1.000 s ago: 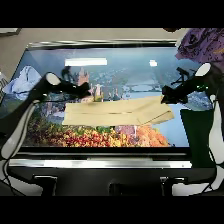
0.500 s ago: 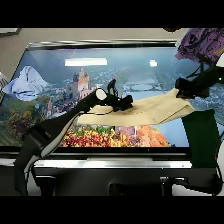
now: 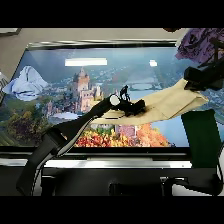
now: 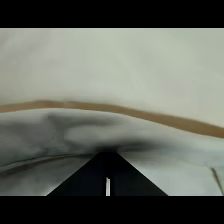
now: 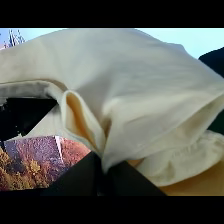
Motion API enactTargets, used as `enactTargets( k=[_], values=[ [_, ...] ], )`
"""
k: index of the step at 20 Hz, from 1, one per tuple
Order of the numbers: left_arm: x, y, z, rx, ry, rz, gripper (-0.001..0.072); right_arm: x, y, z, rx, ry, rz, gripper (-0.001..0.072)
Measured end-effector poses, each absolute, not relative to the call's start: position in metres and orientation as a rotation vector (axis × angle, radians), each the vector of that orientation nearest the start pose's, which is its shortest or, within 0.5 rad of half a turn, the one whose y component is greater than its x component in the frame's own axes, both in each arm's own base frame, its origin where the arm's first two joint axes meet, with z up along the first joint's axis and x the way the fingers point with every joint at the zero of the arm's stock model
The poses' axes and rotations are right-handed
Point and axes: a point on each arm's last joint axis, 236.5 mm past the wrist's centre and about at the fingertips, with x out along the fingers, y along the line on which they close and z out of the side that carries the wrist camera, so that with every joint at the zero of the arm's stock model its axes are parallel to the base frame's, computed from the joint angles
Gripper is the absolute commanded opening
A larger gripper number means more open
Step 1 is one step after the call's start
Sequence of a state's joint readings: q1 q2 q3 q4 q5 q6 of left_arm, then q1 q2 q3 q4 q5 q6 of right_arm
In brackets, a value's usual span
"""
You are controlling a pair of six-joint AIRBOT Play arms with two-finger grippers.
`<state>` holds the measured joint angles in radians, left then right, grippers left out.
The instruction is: Fold the clothes and pants, and hang the long-sleeved shirts on hangers.
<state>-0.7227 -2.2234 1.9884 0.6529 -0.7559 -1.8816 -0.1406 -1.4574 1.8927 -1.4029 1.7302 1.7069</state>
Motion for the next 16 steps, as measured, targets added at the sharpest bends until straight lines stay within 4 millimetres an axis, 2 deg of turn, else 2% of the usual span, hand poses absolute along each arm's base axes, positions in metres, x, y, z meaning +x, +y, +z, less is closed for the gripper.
enactTargets(
  k=[2,4,6,8,11,16],
  values=[
    [0.419,-0.521,-0.064,-0.809,1.377,-0.669,0.0009,0.401,-0.019,0.16,0.288,1.279,-0.055,0.0028],
    [0.426,-0.498,-0.056,-0.766,1.398,-0.672,0.0009,0.401,-0.019,0.161,0.301,1.277,-0.069,0.0028],
    [0.438,-0.462,-0.042,-0.675,1.4,-0.659,0.0009,0.403,-0.011,0.163,0.342,1.268,-0.059,0.0028],
    [0.452,-0.411,-0.02,-0.555,1.387,-0.62,0.001,0.409,0.007,0.165,0.376,1.255,-0.035,0.0028],
    [0.474,-0.32,0.022,-0.414,1.338,-0.505,0.001,0.416,0.055,0.163,0.401,1.257,0.019,0.0028],
    [0.49,-0.166,0.097,-0.348,1.237,-0.278,0.0011,0.424,0.171,0.142,0.439,1.284,0.123,0.0027]
  ],
)
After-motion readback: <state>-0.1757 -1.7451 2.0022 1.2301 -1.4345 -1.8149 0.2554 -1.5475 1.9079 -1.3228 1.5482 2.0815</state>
